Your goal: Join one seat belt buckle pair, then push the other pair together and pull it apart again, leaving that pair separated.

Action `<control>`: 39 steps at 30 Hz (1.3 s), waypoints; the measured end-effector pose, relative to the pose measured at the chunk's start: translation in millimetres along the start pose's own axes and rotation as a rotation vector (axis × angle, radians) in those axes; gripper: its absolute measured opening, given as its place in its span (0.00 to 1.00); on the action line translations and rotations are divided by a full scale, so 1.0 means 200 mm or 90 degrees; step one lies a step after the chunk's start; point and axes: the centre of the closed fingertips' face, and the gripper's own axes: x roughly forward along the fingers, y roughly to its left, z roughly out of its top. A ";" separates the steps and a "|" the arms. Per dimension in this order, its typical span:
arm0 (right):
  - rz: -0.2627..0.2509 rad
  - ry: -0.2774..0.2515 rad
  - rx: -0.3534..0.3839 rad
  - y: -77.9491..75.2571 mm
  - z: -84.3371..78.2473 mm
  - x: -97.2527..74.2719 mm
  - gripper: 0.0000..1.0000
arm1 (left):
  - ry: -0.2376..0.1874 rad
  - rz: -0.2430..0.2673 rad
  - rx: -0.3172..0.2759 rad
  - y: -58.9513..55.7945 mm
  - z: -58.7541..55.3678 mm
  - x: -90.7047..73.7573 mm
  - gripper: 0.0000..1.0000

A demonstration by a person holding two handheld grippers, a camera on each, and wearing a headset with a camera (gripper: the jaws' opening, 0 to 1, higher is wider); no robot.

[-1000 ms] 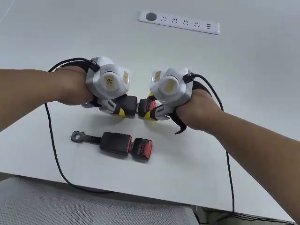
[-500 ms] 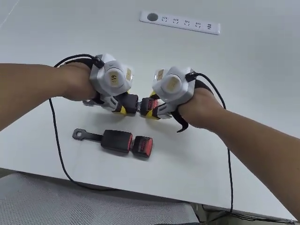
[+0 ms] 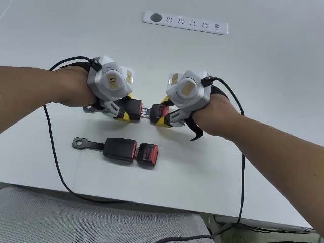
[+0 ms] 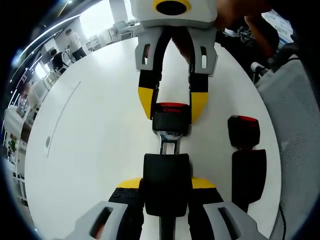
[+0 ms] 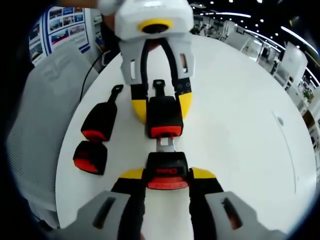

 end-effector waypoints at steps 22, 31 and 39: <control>-0.019 0.041 0.020 0.01 -0.34 -0.27 0.33 | -0.003 0.005 -0.007 -0.02 0.01 -0.02 0.34; -0.023 0.067 0.028 0.01 -0.44 -0.34 0.34 | -0.007 0.004 -0.015 -0.06 0.05 -0.06 0.34; -0.030 0.088 0.040 0.01 -0.51 -0.36 0.36 | 0.000 0.016 0.002 -0.07 0.06 -0.07 0.35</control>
